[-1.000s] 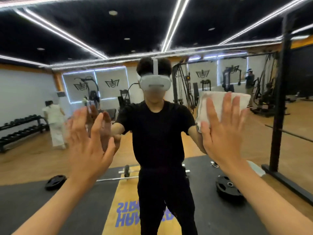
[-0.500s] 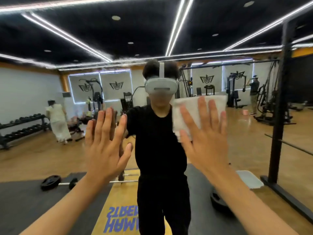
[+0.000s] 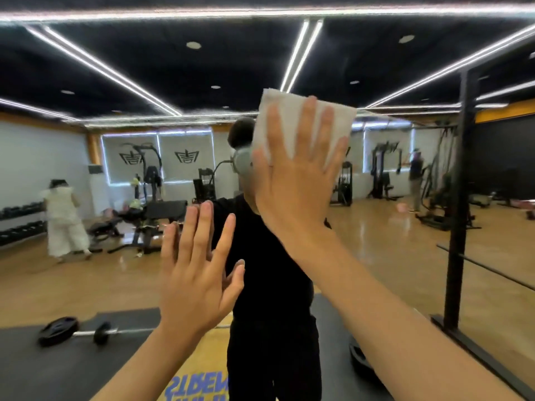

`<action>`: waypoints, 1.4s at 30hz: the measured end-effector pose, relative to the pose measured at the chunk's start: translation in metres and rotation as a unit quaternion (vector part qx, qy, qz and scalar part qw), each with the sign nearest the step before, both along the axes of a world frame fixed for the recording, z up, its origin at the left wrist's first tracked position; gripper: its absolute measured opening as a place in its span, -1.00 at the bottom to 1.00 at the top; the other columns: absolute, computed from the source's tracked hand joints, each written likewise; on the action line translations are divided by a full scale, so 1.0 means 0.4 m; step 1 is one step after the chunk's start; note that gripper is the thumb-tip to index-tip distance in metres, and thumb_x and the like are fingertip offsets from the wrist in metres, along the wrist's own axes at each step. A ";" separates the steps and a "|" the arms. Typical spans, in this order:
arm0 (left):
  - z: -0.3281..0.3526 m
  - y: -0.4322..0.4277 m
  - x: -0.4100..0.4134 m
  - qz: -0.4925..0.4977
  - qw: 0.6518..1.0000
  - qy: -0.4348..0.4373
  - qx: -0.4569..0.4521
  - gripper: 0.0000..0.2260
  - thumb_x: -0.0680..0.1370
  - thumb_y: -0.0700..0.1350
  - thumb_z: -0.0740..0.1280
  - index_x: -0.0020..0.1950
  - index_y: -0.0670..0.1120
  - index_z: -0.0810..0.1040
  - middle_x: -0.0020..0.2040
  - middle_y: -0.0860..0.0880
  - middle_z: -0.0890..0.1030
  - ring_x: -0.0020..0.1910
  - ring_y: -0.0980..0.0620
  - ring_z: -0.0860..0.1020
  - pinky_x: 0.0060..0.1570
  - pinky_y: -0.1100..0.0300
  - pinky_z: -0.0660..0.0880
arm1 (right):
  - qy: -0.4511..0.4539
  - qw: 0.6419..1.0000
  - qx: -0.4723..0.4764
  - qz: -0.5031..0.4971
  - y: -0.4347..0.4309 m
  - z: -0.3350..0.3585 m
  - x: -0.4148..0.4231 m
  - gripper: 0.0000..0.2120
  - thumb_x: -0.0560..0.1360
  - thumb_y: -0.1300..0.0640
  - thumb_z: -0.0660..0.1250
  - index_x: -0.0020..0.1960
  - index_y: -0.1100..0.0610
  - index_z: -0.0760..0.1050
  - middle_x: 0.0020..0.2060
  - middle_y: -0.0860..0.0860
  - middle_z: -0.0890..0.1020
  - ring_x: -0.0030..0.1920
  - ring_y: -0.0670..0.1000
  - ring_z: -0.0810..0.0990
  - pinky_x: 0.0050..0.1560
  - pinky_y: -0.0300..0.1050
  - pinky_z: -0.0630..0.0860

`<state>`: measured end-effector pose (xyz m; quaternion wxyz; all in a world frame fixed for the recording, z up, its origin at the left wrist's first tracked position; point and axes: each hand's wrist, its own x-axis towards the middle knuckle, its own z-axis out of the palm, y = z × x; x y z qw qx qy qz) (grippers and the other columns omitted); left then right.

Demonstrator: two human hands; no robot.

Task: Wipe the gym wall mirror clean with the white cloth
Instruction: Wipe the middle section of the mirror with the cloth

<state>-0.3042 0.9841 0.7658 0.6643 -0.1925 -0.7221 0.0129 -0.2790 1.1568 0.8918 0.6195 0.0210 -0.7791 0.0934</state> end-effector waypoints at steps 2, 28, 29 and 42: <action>-0.001 -0.003 0.000 -0.008 1.000 -0.001 0.005 -0.38 0.66 0.13 0.22 0.66 -0.13 0.31 0.70 -0.25 0.16 0.69 -0.24 0.15 0.61 -0.31 0.13 | -0.013 0.995 0.094 0.008 -0.068 -0.011 -0.008 -0.41 0.75 -0.20 -0.12 0.73 -0.08 -0.14 0.70 0.17 -0.16 0.68 0.25 -0.22 0.61 0.40 -0.17; 0.003 -0.016 -0.002 -0.008 1.000 -0.012 -0.002 -0.43 0.65 0.14 0.23 0.58 -0.15 0.45 0.68 -0.27 0.20 0.69 -0.24 0.13 0.63 -0.24 0.06 | -0.017 0.989 0.149 -0.008 -0.142 0.015 -0.010 -0.41 0.74 -0.18 -0.13 0.73 -0.06 -0.10 0.70 0.18 -0.12 0.69 0.26 -0.18 0.59 0.40 -0.18; 0.003 -0.018 -0.002 -0.008 1.000 -0.012 -0.002 -0.42 0.64 0.15 0.24 0.58 -0.15 0.45 0.68 -0.26 0.19 0.69 -0.23 0.13 0.63 -0.24 0.06 | -0.022 0.981 0.192 -0.006 -0.132 0.005 -0.008 -0.41 0.74 -0.18 -0.12 0.73 -0.07 -0.09 0.70 0.17 -0.11 0.69 0.25 -0.18 0.59 0.39 -0.17; -0.004 0.003 0.000 -0.008 1.000 0.006 0.003 -0.37 0.63 0.14 0.19 0.65 -0.12 0.32 0.70 -0.27 0.14 0.67 -0.29 0.14 0.60 -0.32 0.10 | -0.061 0.995 0.033 -0.077 0.613 -0.001 0.096 -0.38 0.73 -0.25 -0.13 0.72 -0.07 -0.15 0.71 0.14 -0.14 0.69 0.25 -0.16 0.61 0.46 -0.07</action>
